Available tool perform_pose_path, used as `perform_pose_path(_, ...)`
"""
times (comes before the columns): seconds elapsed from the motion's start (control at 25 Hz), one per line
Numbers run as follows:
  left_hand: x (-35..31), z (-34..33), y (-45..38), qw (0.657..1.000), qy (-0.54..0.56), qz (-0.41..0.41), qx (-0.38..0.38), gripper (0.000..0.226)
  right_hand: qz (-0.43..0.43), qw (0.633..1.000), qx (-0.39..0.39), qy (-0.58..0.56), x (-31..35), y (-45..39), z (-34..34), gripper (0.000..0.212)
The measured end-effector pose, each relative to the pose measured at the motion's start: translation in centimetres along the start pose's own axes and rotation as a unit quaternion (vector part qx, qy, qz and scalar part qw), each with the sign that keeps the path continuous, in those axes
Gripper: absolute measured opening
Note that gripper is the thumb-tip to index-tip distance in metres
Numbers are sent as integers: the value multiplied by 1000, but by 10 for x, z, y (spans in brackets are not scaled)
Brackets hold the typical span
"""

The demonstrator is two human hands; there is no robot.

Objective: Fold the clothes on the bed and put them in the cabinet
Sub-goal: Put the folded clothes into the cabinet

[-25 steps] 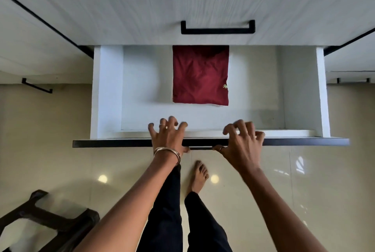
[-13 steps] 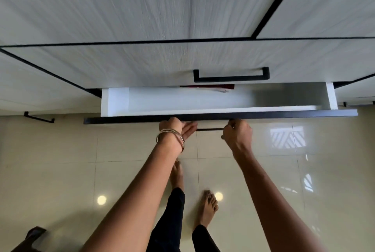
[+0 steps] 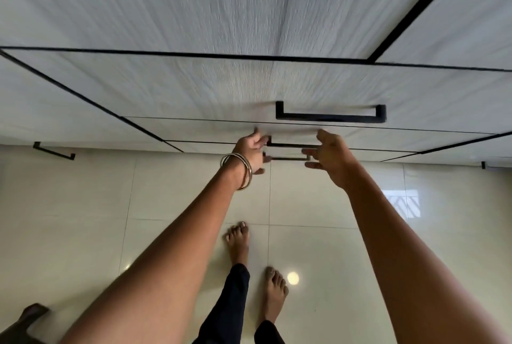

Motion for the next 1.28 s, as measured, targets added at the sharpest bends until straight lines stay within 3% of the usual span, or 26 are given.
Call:
perform_pose_path(0.08, 11, 20, 2, 963, -268, -14, -34, 66, -17, 992, 34, 120, -16, 14, -7, 40)
perform_pose_path(0.16, 19, 35, 13, 904, -421, -35, -61, 58, 28, 973, 30, 226, -30, 28, -11, 39)
perform_pose_path(0.28, 25, 41, 44, 847, -525, -62, -63, 50, 152, 919, 16, 365, -39, 52, -20, 43)
perform_pose_path(0.4, 34, 30, 71, 769, -626, -115, -66, 44, 174, 888, 11, 425, -55, 74, -19, 44)
perform_pose_path(0.52, 49, 12, 58, 733, -658, -160, -69, 47, 157, 861, 0, 483, -81, 54, -13, 44)
perform_pose_path(0.68, 98, -12, -15, 717, -681, -149, -3, 73, 146, 790, 12, 595, -113, -22, -17, 60)
perform_pose_path(0.92, 141, -43, -162, 733, -665, -129, 64, 91, 206, 748, -8, 631, -142, -164, -41, 73)
perform_pose_path(1.08, 171, -51, -199, 764, -632, -122, 51, 100, 227, 712, -52, 662, -168, -206, -46, 86)
perform_pose_path(1.28, 170, -51, -209, 762, -627, -159, 23, 100, 235, 690, -70, 681, -172, -213, -53, 84)
Point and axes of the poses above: each hand's wrist, its own y-axis away from the middle knuckle, its own z-axis out of the back of the hand, x = y × z, the point moved 8 cm from there along -y, towards the middle knuckle, and after that the axes turned 2 degrees about y, right-handed, at the moved point
